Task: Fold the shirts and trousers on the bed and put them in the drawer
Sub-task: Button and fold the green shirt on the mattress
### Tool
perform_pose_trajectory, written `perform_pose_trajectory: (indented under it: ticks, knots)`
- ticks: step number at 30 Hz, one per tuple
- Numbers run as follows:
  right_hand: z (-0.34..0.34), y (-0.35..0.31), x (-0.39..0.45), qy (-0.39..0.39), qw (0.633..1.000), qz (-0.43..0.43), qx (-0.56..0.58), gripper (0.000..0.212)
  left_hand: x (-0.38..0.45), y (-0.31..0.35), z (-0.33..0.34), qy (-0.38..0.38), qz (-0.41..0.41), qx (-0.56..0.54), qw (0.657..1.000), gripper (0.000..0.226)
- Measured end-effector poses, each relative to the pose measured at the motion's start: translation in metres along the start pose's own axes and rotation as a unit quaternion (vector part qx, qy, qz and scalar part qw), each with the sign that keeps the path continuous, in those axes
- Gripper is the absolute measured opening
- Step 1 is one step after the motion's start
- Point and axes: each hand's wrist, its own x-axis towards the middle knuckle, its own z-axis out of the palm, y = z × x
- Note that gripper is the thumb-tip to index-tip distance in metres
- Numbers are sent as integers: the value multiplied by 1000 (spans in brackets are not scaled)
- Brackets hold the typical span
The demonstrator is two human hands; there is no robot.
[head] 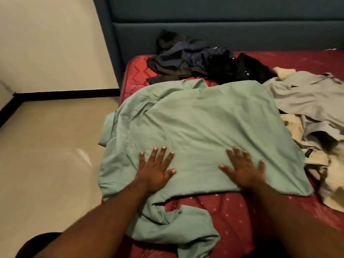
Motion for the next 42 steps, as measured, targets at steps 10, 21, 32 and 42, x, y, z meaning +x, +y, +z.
perform_pose_trajectory:
  ticks: [10,21,32,42]
  knots:
    - [-13,116,-18,-33,989,106,101,112,-13,46,8,29,107,32,993,79]
    - [-23,154,-29,162,885,304,312,50,-52,45,16,-17,112,104,988,73]
    - [-36,144,-54,129,901,326,255,38,-74,46,18,-54,127,155,978,74]
    - [-32,92,-22,147,979,22,138,36,15,144,-41,-52,141,51,987,101]
